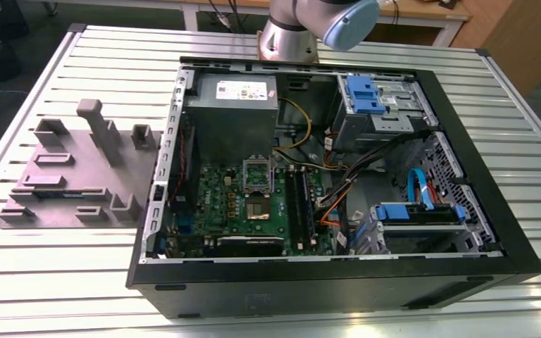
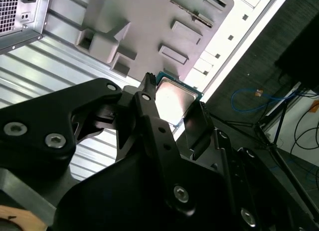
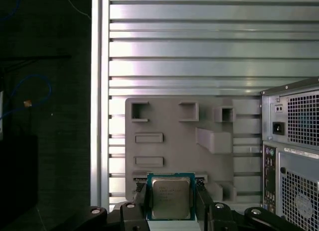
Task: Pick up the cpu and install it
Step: 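Pick up the cpu and move it towards the insertion slot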
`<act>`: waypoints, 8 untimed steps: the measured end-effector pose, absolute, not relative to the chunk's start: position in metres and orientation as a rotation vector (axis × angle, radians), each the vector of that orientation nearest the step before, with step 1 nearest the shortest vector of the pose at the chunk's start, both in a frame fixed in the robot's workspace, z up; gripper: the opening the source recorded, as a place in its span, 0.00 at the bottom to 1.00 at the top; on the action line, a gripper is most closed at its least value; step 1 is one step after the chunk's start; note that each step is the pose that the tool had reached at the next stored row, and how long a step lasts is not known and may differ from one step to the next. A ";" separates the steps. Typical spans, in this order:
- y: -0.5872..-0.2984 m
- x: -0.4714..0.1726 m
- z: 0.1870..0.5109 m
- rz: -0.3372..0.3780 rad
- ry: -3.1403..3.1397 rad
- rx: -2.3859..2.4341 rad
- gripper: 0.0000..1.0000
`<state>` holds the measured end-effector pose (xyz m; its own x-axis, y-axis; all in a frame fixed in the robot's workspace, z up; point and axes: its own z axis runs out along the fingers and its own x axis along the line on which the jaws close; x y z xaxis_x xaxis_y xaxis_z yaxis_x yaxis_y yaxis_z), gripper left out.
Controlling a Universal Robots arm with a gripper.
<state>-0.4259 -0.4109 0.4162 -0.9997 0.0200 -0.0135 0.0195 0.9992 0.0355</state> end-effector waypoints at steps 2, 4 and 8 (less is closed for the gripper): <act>-0.411 -0.424 0.416 0.055 3.127 0.031 0.47; -0.411 -0.423 0.416 0.055 3.127 0.031 0.47; -0.411 -0.420 0.416 0.055 3.127 0.031 0.47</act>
